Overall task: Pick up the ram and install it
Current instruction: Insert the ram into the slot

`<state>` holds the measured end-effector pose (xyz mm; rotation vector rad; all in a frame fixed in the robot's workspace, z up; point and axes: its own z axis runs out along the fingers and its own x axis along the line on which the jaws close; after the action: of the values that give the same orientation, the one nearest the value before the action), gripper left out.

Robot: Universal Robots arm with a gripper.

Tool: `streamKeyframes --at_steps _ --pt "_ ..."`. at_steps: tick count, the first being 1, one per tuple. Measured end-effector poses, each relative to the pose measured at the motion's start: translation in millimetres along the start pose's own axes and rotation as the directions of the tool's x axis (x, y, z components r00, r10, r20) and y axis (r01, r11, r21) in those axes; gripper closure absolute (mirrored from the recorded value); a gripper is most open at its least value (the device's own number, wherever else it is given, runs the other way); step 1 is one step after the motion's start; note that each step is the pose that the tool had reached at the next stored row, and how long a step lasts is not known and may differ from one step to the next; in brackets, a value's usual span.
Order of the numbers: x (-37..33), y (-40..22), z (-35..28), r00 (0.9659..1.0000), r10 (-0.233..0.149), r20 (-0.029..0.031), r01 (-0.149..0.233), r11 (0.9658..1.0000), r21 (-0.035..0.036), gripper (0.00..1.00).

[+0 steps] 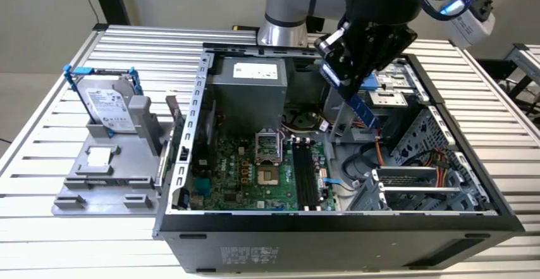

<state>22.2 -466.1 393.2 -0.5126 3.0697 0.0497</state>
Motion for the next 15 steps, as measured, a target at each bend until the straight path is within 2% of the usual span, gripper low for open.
streamKeyframes --at_steps 3,6,9,15 --pt "0.0 0.0 0.0 0.9992 0.04 0.0011 -0.04 0.9992 0.0013 1.0" --pt "0.0 0.0 0.0 0.9969 0.079 0.0022 -0.079 0.9969 0.0026 1.0" --pt "0.0 0.0 0.0 0.9931 0.117 0.0034 -0.117 0.9931 0.0037 1.0" --pt "0.0 0.0 0.0 0.9828 0.184 0.0055 -0.185 0.9828 0.0057 1.0"
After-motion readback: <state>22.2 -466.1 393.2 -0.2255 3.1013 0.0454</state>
